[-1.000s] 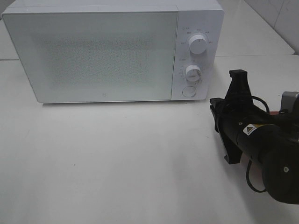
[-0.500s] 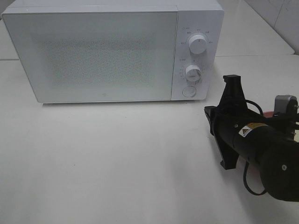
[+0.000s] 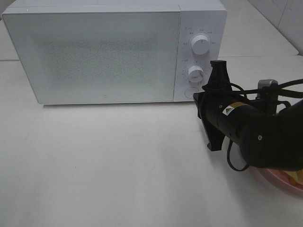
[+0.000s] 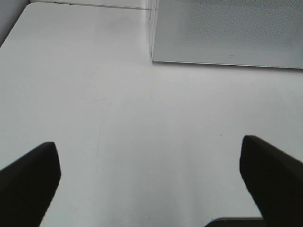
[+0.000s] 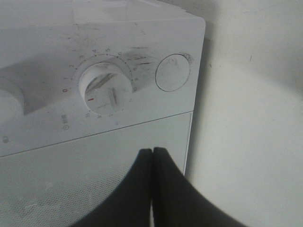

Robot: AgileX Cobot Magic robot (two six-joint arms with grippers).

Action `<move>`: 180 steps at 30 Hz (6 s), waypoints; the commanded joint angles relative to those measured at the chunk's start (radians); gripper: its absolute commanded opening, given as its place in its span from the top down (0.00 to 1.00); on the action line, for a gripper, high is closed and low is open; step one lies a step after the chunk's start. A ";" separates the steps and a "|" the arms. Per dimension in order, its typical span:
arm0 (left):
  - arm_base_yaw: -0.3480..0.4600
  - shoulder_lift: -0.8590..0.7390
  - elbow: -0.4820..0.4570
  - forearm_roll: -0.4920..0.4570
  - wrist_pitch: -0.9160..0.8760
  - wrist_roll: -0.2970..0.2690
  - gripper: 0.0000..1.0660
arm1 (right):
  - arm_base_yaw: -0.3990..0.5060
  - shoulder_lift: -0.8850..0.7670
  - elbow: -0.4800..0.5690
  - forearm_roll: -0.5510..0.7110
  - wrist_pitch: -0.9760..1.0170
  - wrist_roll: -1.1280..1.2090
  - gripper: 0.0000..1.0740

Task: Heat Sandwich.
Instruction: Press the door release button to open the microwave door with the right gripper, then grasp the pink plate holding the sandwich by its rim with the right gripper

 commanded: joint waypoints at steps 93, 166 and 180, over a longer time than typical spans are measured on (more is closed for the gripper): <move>-0.005 -0.025 0.002 0.005 -0.012 0.000 0.08 | -0.239 0.363 -0.514 -0.123 -0.232 -0.015 1.00; -0.005 -0.018 0.002 0.005 -0.012 0.000 0.08 | -0.216 -0.202 -0.156 -0.305 0.983 -1.032 0.97; -0.005 -0.018 0.002 0.005 -0.012 0.000 0.08 | -0.216 -0.351 -0.156 -0.555 1.349 -1.458 0.94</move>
